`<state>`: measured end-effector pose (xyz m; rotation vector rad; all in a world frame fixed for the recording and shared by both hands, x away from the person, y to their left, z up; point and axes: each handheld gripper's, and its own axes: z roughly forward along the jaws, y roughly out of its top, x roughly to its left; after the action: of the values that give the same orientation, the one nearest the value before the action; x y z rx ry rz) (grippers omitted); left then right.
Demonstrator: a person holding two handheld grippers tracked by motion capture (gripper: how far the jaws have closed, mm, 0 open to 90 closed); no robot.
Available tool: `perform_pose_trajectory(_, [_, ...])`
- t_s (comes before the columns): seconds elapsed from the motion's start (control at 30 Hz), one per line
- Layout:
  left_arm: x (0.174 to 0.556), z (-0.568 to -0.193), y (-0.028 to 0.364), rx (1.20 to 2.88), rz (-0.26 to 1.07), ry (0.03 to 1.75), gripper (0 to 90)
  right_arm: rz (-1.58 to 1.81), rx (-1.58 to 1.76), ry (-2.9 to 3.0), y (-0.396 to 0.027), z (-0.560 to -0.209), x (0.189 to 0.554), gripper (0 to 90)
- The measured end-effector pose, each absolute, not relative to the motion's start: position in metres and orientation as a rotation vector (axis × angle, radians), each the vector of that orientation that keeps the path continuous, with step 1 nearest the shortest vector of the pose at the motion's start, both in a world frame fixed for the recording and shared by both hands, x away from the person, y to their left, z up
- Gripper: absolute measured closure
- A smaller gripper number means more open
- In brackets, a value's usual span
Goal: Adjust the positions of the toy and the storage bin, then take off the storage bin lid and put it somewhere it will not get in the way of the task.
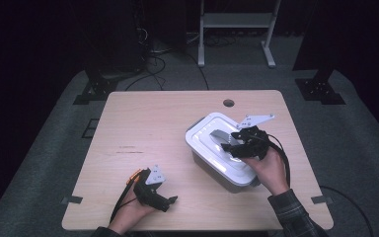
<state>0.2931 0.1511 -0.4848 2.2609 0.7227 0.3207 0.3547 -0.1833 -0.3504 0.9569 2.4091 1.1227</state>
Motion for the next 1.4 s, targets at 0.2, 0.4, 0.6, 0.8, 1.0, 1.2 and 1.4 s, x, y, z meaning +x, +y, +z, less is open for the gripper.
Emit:
perform_pose_trajectory(0.2, [0.293,-0.485,0.151,2.26,0.32,0.721,0.0,1.125,0.944,2.403,-0.184,-0.35,0.354,51.2])
perform_pose_trajectory(0.4, [0.293,-0.485,0.151,2.258,0.32,0.721,0.0,1.124,0.926,2.396,-0.185,-0.348,0.353,64.4])
perform_pose_trajectory(0.6, [0.293,-0.485,0.152,2.258,0.32,0.721,0.0,1.119,0.935,2.382,-0.184,-0.348,0.353,65.8])
perform_pose_trajectory(0.8, [0.293,-0.485,0.152,2.258,0.32,0.721,0.0,1.117,0.936,2.377,-0.184,-0.346,0.351,65.9])
perform_pose_trajectory(1.0, [0.293,-0.485,0.152,2.258,0.319,0.72,0.0,1.127,0.928,2.37,-0.184,-0.342,0.348,65.9])
perform_pose_trajectory(1.2, [0.293,-0.485,0.152,2.256,0.318,0.721,0.0,1.147,0.927,2.354,-0.188,-0.335,0.345,65.9])
perform_pose_trajectory(1.4, [0.293,-0.485,0.152,2.258,0.319,0.719,0.0,1.159,0.927,2.335,-0.194,-0.328,0.342,66.0])
